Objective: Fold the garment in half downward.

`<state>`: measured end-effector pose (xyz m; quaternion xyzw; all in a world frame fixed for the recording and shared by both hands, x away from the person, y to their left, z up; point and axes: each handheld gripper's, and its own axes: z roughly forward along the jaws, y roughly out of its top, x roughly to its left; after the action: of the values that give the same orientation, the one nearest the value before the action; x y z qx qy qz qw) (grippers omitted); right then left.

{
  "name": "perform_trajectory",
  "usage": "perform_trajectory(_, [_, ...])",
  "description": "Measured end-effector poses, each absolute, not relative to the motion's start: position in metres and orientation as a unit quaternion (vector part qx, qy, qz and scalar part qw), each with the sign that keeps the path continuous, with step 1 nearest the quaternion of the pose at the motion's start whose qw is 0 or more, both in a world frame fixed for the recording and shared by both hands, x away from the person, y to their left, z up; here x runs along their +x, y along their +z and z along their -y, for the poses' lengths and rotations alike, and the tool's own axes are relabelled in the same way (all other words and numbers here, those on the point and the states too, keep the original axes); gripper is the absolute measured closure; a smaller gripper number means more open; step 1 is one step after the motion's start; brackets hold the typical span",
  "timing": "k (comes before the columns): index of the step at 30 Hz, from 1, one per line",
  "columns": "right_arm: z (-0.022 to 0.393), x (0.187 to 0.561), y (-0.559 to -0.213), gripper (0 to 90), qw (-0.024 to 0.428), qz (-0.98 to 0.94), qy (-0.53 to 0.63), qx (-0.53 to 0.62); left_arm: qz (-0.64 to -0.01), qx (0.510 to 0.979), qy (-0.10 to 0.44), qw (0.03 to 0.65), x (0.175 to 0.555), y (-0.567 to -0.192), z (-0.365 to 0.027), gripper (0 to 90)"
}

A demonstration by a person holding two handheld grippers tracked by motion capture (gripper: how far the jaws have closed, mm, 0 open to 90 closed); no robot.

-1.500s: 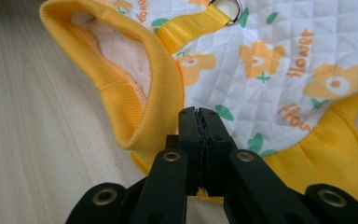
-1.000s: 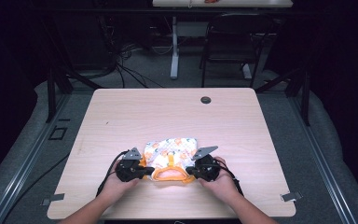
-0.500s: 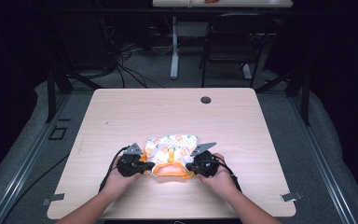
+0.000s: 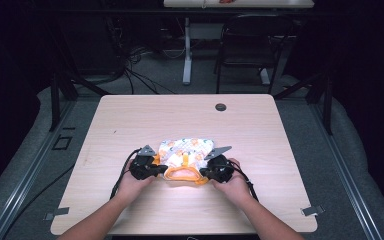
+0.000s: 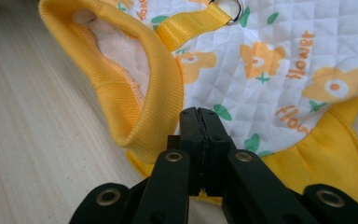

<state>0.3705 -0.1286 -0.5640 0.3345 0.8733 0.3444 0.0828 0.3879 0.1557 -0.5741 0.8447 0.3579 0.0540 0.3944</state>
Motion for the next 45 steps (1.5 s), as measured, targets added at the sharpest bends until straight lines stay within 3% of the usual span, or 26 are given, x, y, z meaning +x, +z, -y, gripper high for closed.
perform_trajectory(24, [0.125,0.402,-0.566,88.5,0.11,-0.859,0.348,0.36,-0.382,0.827,0.078,0.406,0.413,-0.575,-0.155,88.7])
perform_trajectory(38, [0.13,0.368,-0.532,84.0,0.128,-0.861,0.37,0.324,-0.345,0.827,0.073,0.438,0.383,-0.538,-0.16,85.0])
perform_trajectory(45, [0.136,0.341,-0.52,72.1,0.145,-0.862,0.374,0.31,-0.335,0.822,0.086,0.451,0.357,-0.53,-0.168,76.0])
